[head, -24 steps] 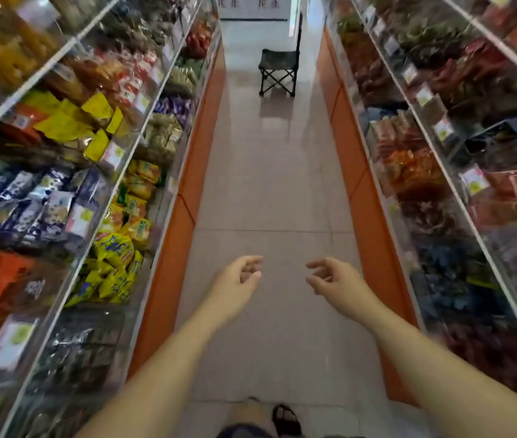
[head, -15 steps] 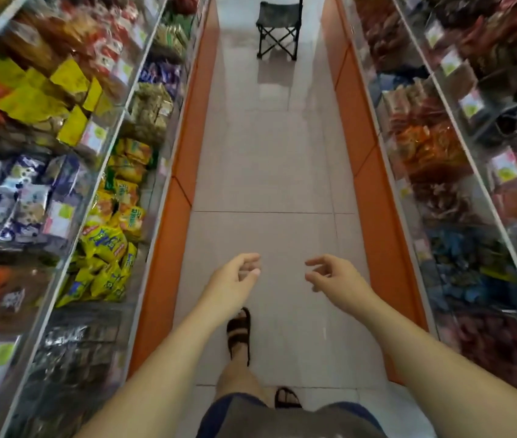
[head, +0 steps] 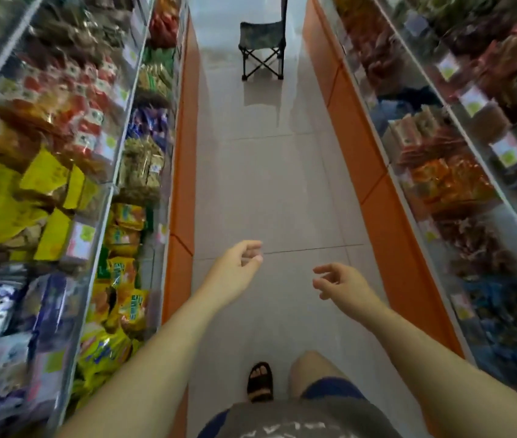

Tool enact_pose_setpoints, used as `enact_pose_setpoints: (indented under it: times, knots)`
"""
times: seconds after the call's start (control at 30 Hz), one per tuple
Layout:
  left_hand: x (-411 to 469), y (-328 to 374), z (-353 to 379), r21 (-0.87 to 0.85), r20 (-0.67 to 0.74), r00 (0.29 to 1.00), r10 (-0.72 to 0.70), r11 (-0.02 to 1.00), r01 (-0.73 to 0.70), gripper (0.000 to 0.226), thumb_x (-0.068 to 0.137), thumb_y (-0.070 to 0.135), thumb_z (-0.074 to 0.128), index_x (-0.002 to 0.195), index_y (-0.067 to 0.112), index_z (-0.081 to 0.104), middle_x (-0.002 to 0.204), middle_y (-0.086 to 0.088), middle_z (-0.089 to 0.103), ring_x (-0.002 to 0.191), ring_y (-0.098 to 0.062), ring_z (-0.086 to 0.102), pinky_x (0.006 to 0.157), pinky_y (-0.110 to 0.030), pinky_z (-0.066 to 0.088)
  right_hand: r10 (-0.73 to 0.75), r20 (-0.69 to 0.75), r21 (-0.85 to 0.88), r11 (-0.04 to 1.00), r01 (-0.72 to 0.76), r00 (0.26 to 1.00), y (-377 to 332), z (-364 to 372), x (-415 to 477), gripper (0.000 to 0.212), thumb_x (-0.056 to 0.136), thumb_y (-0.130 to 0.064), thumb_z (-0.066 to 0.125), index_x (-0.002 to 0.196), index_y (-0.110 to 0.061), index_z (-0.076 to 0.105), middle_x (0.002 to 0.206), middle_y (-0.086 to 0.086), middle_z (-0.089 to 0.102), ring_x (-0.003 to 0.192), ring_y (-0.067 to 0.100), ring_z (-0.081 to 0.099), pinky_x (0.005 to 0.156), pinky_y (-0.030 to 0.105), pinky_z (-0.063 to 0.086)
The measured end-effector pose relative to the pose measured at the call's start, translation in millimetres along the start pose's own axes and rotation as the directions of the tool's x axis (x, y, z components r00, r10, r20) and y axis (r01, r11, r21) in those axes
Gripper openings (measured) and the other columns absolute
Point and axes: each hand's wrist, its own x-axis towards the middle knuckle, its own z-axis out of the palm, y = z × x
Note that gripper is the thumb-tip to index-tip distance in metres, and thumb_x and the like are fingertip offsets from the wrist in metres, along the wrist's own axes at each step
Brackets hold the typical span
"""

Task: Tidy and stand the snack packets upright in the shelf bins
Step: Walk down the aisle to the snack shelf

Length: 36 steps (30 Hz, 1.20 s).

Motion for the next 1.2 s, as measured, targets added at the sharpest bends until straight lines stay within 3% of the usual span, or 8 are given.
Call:
enact_pose_setpoints:
  times: [0.1, 0.27, 0.43, 0.57, 0.67, 0.83, 1.03, 1.2]
  knots:
    - [45, 18, -11, 0.001, 0.014, 1.0, 0.013, 1.0, -0.013, 0.026, 0.095, 0.014, 0.052, 0.12, 0.019, 0.057, 0.111, 0.003, 0.062, 0.101, -0.014, 0.06, 0.074, -0.007, 0.041, 0.064, -0.003, 0.018, 0.998, -0.064, 0.998, -12, -16, 35, 0.029, 0.093, -0.023, 0.055, 0.119, -0.013, 0.056, 0.098, 0.007, 0.066, 0.085, 0.018, 0.065, 0.069, 0.027, 0.048]
    - [132, 43, -26, -0.007, 0.018, 1.0, -0.015, 1.0, 0.015, 0.024, 0.096, 0.016, 0.051, 0.119, 0.023, 0.055, 0.114, 0.003, 0.062, 0.103, -0.014, 0.059, 0.084, -0.019, 0.041, 0.055, 0.02, 0.005, 0.998, -0.055, 0.998, -48, -54, 121, 0.029, 0.093, -0.022, 0.055, 0.119, -0.012, 0.056, 0.097, 0.005, 0.065, 0.081, 0.014, 0.064, 0.066, 0.022, 0.046]
    - [212, 73, -42, -0.005, 0.028, 0.997, -0.076, 0.997, 0.076, 0.03, 0.097, 0.014, 0.05, 0.126, 0.015, 0.053, 0.12, -0.002, 0.06, 0.107, -0.016, 0.058, 0.085, -0.018, 0.04, 0.018, 0.054, -0.051, 0.999, -0.015, 0.998, -103, -106, 211, 0.028, 0.093, -0.024, 0.054, 0.12, -0.015, 0.055, 0.099, 0.004, 0.065, 0.08, 0.011, 0.063, 0.071, 0.026, 0.048]
    - [267, 84, -68, -0.035, -0.029, 0.99, -0.136, 0.99, 0.135, 0.03, 0.097, 0.015, 0.05, 0.127, 0.016, 0.053, 0.119, -0.002, 0.06, 0.106, -0.015, 0.058, 0.081, -0.018, 0.039, -0.05, 0.063, -0.074, 0.996, 0.055, 0.997, -154, -138, 276, 0.029, 0.093, -0.023, 0.054, 0.121, -0.015, 0.054, 0.094, 0.006, 0.065, 0.08, 0.011, 0.062, 0.065, 0.021, 0.045]
    - [299, 85, -95, -0.058, -0.052, 0.986, -0.16, 0.986, 0.157, 0.031, 0.097, 0.014, 0.05, 0.127, 0.015, 0.052, 0.119, -0.004, 0.059, 0.105, -0.015, 0.057, 0.079, -0.016, 0.039, -0.08, 0.067, -0.035, 0.996, 0.082, 0.995, -190, -152, 317, 0.027, 0.093, -0.025, 0.055, 0.118, -0.017, 0.055, 0.096, 0.002, 0.065, 0.08, 0.01, 0.064, 0.071, 0.025, 0.048]
    - [370, 77, -142, -0.057, -0.063, 0.975, -0.211, 0.977, 0.208, 0.034, 0.098, 0.02, 0.049, 0.131, 0.019, 0.048, 0.124, 0.001, 0.057, 0.11, -0.014, 0.056, 0.088, -0.022, 0.042, -0.09, 0.077, -0.01, 0.996, 0.091, 0.993, -241, -160, 395, 0.026, 0.093, -0.024, 0.055, 0.118, -0.017, 0.054, 0.098, 0.006, 0.065, 0.08, 0.01, 0.064, 0.079, 0.031, 0.05]
    - [488, 100, -204, -0.047, -0.054, 0.982, -0.178, 0.983, 0.176, 0.033, 0.097, 0.014, 0.05, 0.129, 0.015, 0.05, 0.125, -0.005, 0.058, 0.105, -0.014, 0.056, 0.081, -0.017, 0.038, -0.022, 0.077, -0.001, 1.0, 0.022, 0.997, -303, -161, 489, 0.028, 0.093, -0.021, 0.056, 0.12, -0.014, 0.054, 0.099, 0.01, 0.064, 0.078, 0.011, 0.063, 0.078, 0.032, 0.05]
    - [595, 148, -251, -0.034, -0.021, 0.996, -0.082, 0.996, 0.081, 0.033, 0.097, 0.016, 0.05, 0.13, 0.018, 0.051, 0.123, -0.002, 0.057, 0.109, -0.016, 0.057, 0.085, -0.02, 0.04, -0.007, 0.051, 0.032, 0.999, 0.005, 0.999, -346, -176, 552, 0.026, 0.093, -0.022, 0.054, 0.119, -0.017, 0.054, 0.1, 0.009, 0.064, 0.084, 0.015, 0.063, 0.08, 0.033, 0.05]
